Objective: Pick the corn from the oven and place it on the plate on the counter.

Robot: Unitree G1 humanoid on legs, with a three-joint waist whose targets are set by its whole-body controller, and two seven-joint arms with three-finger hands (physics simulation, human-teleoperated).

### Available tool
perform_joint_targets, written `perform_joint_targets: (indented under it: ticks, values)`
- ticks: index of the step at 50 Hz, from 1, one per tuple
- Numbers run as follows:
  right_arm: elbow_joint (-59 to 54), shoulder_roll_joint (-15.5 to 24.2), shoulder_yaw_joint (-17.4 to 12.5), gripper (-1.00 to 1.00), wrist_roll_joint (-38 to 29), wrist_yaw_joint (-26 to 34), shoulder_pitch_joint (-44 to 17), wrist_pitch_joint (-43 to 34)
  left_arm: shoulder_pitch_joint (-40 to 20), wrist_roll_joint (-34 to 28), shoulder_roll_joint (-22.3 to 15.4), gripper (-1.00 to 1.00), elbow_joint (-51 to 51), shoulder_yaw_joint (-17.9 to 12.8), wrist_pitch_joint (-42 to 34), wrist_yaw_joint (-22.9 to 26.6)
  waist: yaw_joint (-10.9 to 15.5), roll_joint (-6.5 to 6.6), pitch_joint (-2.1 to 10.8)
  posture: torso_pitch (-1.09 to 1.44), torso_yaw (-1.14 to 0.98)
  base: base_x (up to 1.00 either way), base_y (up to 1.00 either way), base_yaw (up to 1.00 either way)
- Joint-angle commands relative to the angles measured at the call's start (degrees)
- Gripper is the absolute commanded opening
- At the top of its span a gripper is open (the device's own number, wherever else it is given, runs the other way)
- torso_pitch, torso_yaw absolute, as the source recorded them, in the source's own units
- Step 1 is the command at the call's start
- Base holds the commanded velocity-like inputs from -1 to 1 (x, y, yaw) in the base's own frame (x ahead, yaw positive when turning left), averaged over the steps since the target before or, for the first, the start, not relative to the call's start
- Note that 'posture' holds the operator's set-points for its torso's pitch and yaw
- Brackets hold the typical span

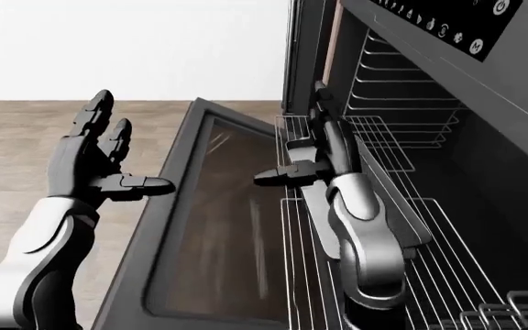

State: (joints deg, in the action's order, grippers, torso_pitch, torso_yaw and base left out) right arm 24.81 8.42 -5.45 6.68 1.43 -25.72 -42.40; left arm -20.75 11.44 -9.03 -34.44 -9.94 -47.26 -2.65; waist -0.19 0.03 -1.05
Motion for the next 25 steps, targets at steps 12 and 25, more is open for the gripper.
perform_joint_targets:
  ticks: [12, 25]
  values:
    - [-25.5, 6.2, -1.2, 1.00, -14.8, 2.0, -13.2, 9.3, -1.6, 0.1, -0.6, 1.00, -1.5, -0.3, 2.3, 0.1, 0.1, 0.14, 0.76, 0.00, 0.00, 0.00, 0.00, 0.00]
    - [-53.4, 11.5, -0.5, 1.00, -27.1, 3.0, -25.3, 19.9, -2.6, 0.6, -1.0, 1.00, -2.2, -0.3, 0.7, -0.4, 0.2, 0.13, 0.56, 0.00, 0.00, 0.00, 0.00, 0.00]
